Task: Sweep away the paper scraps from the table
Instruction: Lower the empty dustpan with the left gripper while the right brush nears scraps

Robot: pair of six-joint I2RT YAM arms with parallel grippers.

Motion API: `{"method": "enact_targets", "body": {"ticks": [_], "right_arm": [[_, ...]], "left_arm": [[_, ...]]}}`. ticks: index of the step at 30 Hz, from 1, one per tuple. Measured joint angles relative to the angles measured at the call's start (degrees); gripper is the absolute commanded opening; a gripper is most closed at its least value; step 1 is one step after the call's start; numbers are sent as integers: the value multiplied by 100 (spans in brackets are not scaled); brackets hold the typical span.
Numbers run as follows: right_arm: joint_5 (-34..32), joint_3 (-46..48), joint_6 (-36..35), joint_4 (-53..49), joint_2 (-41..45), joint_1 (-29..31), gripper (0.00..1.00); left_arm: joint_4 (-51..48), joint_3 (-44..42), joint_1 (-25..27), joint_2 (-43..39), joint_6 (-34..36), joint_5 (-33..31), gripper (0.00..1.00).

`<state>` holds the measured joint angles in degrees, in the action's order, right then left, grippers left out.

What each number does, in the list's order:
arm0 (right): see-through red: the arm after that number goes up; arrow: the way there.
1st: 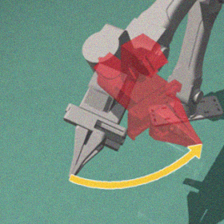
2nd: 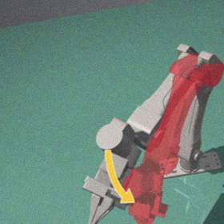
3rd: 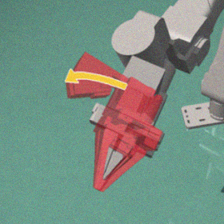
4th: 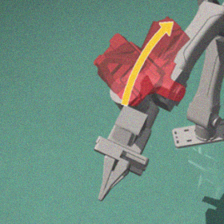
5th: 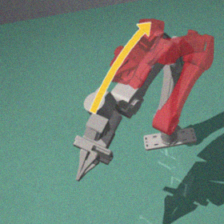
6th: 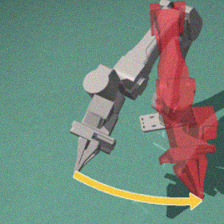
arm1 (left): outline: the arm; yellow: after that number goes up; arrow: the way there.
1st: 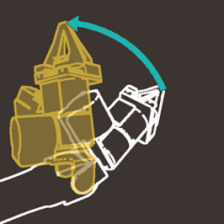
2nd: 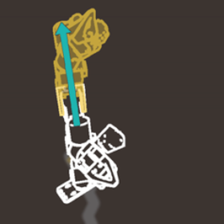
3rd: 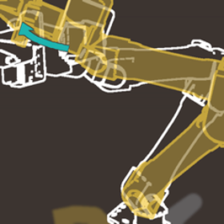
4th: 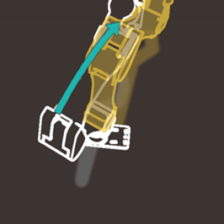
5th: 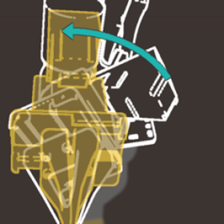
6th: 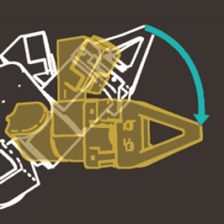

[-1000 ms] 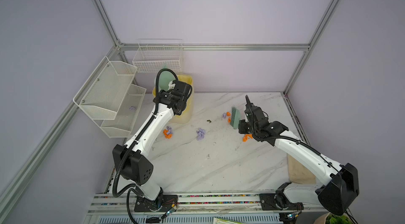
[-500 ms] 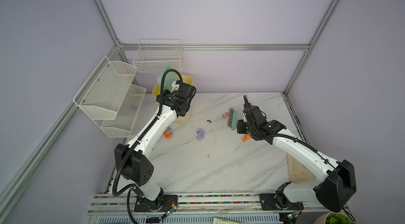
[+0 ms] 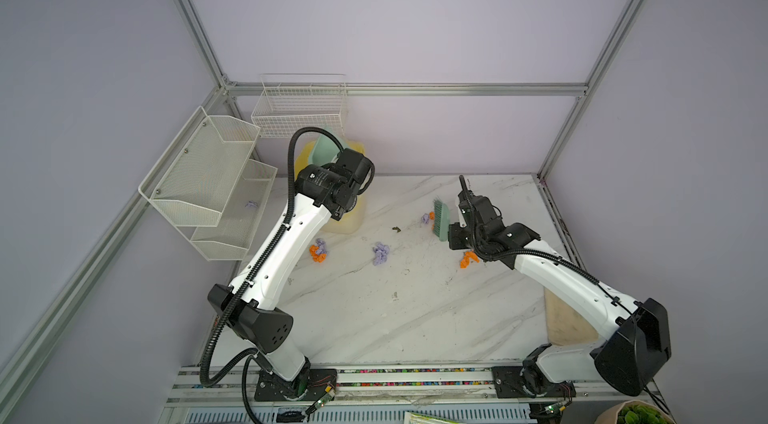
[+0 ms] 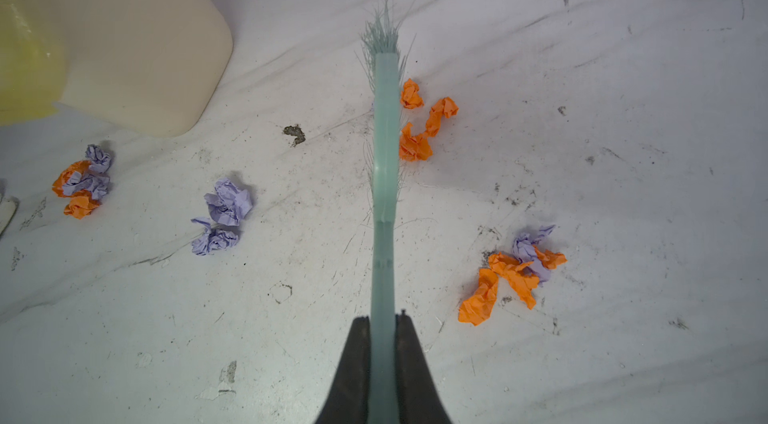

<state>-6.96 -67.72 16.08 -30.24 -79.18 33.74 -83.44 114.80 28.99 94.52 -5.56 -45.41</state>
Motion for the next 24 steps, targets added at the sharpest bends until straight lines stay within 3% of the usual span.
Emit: {"method": "enact_targets", "body": {"ticks": [8,15,24], "right_arm": [[-179,-22,-614,37,-20,0,0],[-227,-20,-1270,391,208,0,0],[81,245,-1952,1051,409,0,0]], "left_arm": [[-455,-129,72,-719,-688,1394,0],[-452,-1257,83,-1996,-1169,2653,0],[-361,-2750,170,-2376,-1690,3941,0]]}}
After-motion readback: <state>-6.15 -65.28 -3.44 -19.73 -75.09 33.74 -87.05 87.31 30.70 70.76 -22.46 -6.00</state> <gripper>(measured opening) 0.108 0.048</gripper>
